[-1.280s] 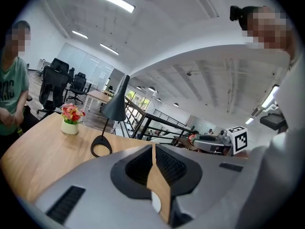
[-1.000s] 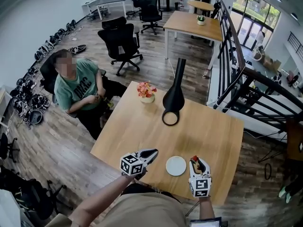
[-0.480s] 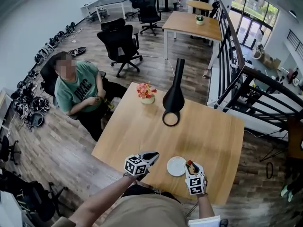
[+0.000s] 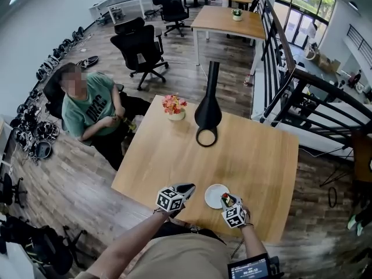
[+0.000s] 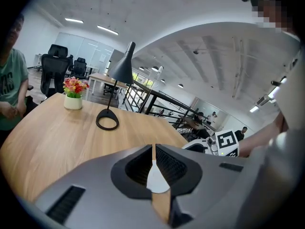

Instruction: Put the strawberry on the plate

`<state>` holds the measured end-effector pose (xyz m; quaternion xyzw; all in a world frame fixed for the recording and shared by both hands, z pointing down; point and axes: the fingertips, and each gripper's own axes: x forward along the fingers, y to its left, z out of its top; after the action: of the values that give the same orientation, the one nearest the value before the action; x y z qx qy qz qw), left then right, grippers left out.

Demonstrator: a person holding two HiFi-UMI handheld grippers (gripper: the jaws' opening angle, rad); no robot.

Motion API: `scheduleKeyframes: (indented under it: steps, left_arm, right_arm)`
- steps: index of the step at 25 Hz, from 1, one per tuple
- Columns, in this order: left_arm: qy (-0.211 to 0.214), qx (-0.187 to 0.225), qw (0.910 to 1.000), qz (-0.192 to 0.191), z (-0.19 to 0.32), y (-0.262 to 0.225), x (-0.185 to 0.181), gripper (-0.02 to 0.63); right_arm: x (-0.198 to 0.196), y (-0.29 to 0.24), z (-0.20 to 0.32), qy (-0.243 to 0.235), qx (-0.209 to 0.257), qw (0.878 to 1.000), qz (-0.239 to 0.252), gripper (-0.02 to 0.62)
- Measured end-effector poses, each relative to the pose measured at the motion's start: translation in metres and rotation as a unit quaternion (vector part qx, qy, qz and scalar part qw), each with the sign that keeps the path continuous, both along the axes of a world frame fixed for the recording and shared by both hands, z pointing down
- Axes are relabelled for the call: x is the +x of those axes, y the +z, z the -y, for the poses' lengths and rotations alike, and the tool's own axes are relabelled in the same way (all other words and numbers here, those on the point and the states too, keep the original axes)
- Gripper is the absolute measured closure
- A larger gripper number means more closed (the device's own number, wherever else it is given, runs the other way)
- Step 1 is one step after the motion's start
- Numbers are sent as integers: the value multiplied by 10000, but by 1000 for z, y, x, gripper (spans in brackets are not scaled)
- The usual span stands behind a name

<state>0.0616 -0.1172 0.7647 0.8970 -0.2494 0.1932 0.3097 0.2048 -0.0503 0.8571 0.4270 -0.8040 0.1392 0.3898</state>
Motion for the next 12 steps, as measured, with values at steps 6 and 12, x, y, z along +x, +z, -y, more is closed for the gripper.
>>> scheduleKeyframes:
  steps: [6, 12]
  left_arm:
    - [35, 41, 9997, 251, -8, 11, -3, 601]
    - [7, 84, 9994, 342, -6, 13, -8, 601]
  right_arm:
    - [-15, 45, -12, -395, -425, 9978, -323, 457]
    - [-23, 82, -10, -718, -664, 9921, -780, 456]
